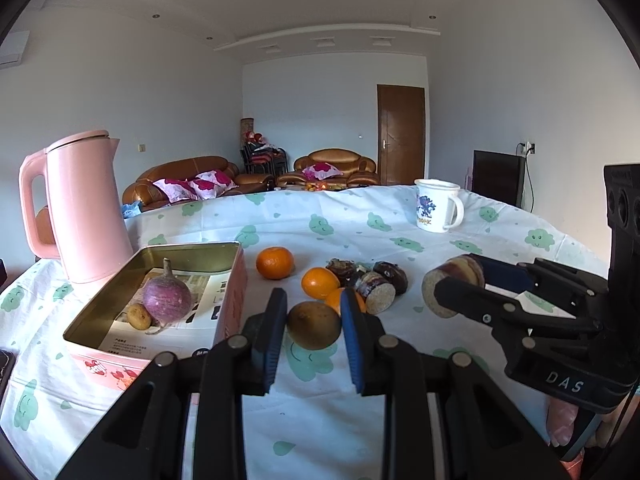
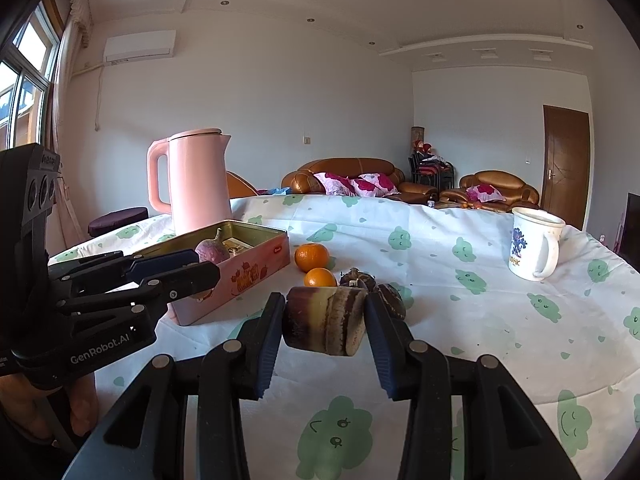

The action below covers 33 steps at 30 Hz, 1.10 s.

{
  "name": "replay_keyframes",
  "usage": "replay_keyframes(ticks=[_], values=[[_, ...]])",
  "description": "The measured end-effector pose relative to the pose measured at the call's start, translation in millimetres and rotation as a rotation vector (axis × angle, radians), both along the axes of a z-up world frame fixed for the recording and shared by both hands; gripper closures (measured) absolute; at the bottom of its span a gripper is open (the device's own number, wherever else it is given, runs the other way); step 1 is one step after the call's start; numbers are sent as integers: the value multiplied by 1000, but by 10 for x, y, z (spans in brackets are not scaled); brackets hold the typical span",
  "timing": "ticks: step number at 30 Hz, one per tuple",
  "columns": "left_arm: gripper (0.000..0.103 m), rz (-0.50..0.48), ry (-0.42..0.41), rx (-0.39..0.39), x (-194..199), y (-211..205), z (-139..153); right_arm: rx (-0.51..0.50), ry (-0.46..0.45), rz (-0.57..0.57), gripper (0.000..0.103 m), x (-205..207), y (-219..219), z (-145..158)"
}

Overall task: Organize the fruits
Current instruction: 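Lift the held potato and cake roll off the table with both grippers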

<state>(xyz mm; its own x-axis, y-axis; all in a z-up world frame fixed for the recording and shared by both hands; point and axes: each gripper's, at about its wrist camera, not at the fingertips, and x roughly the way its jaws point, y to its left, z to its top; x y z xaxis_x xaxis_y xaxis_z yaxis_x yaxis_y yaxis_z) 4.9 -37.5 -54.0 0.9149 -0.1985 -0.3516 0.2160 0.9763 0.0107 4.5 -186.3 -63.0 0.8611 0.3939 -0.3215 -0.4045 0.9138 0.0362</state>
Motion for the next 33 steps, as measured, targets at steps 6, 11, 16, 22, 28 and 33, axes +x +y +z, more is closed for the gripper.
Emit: replay_keyframes(ticks=[6, 11, 16, 22, 28, 33], values=[[74, 6, -19, -10, -23, 20, 9, 0, -18, -1, 60, -32, 1, -2], [74, 10, -34, 1, -50, 5, 14, -1, -35, 1, 60, -55, -3, 8], [74, 16, -47, -4, -66, 19, 24, 0, -55, 1, 60, -85, -9, 14], [74, 23, -64, 4, -99, 13, 30, -4, -76, 4, 60, -120, -8, 19], [74, 27, -75, 5, -107, 11, 39, -4, -96, 4, 60, -152, -7, 23], [74, 36, -100, 12, -139, 5, 54, -5, -114, 5, 60, -178, -4, 26]])
